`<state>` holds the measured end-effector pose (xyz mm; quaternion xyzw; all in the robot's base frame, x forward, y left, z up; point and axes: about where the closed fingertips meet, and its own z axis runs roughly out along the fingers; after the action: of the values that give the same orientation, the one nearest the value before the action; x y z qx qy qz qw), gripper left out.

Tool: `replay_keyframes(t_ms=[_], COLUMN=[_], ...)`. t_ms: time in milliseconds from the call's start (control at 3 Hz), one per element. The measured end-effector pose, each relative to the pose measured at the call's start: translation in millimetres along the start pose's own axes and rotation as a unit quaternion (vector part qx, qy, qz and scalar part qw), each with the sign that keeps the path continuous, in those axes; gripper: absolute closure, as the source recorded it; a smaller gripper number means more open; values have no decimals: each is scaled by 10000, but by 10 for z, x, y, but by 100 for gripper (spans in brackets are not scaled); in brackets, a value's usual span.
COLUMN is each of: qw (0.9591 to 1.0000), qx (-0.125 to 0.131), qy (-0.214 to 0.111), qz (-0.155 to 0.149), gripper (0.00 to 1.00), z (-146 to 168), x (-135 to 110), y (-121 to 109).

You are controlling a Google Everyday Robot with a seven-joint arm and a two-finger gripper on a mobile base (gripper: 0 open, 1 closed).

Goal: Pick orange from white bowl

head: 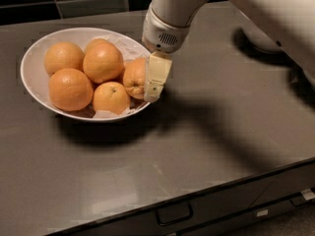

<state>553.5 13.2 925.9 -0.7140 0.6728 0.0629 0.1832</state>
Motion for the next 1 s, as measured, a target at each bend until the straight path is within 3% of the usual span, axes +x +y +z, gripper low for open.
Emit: replay_keyframes(t_ms=[1000], qw=[9998], qx=[-203], qy=[20], qz=[-29], gripper=[9], z=[61], x=[-57], y=[96])
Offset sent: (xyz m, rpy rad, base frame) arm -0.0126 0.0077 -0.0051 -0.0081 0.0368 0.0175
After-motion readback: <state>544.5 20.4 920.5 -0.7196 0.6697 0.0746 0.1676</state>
